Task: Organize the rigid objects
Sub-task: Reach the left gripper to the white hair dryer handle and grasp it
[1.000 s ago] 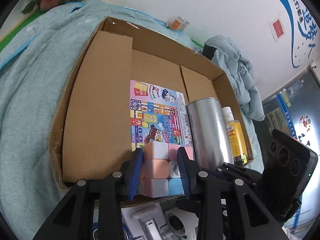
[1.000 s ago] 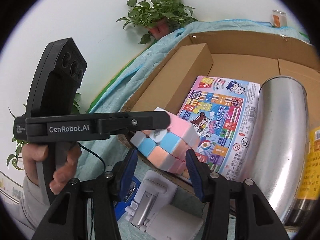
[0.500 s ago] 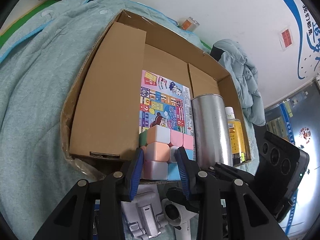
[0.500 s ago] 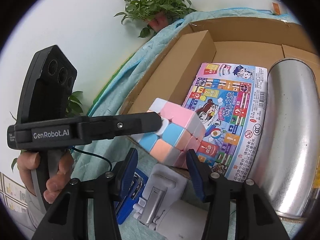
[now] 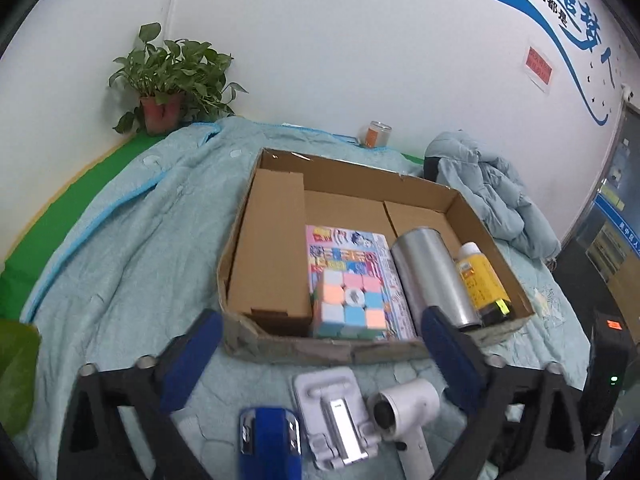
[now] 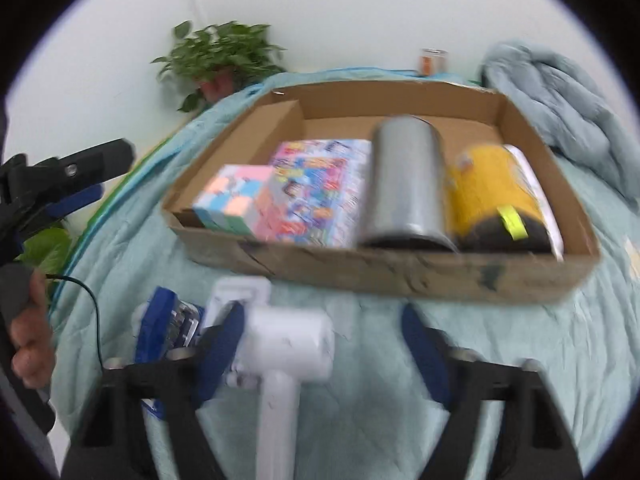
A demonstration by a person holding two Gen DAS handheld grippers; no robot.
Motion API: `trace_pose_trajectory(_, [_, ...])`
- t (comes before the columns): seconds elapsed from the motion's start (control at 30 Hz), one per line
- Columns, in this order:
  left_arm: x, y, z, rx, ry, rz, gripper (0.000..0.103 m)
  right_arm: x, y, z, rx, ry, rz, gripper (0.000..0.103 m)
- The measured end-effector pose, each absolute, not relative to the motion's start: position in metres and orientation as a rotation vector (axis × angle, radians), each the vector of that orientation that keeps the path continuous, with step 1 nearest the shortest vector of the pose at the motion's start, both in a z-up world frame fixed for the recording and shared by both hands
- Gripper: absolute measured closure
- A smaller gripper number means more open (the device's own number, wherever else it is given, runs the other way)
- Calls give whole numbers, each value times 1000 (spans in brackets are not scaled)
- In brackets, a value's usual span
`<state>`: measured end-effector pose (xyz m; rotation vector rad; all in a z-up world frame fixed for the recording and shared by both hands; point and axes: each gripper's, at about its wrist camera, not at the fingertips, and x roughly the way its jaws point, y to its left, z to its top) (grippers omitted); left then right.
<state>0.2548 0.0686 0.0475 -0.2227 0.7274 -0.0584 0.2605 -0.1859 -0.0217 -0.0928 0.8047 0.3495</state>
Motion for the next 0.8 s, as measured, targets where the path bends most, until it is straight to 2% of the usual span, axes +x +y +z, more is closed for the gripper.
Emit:
trace_pose_trajectory(0.03, [252,64,45,-213,752,-78,86,257,-187,-26,-115,815,315,101])
trace_pose_trajectory(0.07, [250,57,40,-191,788,-91,101,254,-190,-28,-108,825,317,99])
trace_pose_trajectory(0.13, [239,48,36,-174,783,-74,101,247,-198,-27,-82,819,334,99])
trace_pose_trajectory(0.17, [233,45,37,-178,771,-79,97,238,-200,-25,-85,803,336,97])
trace_pose_trajectory(0.2, [227,41,37,-183,760,-81,74,232,-201,-22,-94,784,349,75])
trace_pose_trajectory(0.23, [225,38,36,-182,761,-73,21,228,-200,-22,-101,779,364,56])
trace_pose_trajectory(0.27, [221,38,34,-183,767,-51,0,222,-201,-22,-99,774,397,23])
trace_pose_trajectory(0.3, [216,38,32,-193,744,-24,2,216,-202,-22,-81,765,431,19])
trace_pose_trajectory(0.5, [205,33,-8,-215,866,-38,1,194,-197,-58,-95,885,531,22])
trace_pose_trajectory(0.53, [201,35,-13,-224,873,-43,1,191,-196,-63,-95,896,536,26])
trace_pose_trajectory(0.6, [193,32,-25,-238,900,-52,1,187,-194,-74,-101,917,526,51])
trace_pose_trajectory(0.7, [183,24,-38,-247,919,-63,1,186,-187,-88,-94,964,550,69])
trace_pose_trajectory(0.73, [178,20,-37,-249,920,-68,1,186,-186,-90,-95,965,551,73])
trace_pose_trajectory(0.8, [174,14,-40,-257,922,-85,1,183,-184,-93,-108,946,548,74])
